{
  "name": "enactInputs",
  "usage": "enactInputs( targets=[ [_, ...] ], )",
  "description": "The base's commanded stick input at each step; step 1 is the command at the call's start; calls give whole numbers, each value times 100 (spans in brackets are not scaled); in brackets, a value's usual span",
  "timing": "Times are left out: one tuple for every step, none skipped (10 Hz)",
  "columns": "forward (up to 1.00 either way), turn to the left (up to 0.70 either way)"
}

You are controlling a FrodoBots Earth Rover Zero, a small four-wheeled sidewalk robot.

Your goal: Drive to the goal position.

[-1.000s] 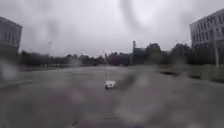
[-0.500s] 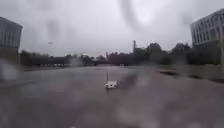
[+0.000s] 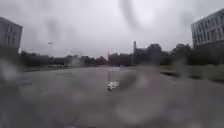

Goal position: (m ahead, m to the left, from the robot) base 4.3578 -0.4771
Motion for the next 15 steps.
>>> enactInputs(
  targets=[
    [100,0],
    [100,0],
    [100,0],
    [100,-12],
    [100,-27],
    [100,-27],
    [100,-27],
    [100,-24],
    [100,0],
    [100,0],
    [100,0],
    [100,0],
    [100,0],
    [100,0],
    [100,0]
  ],
)
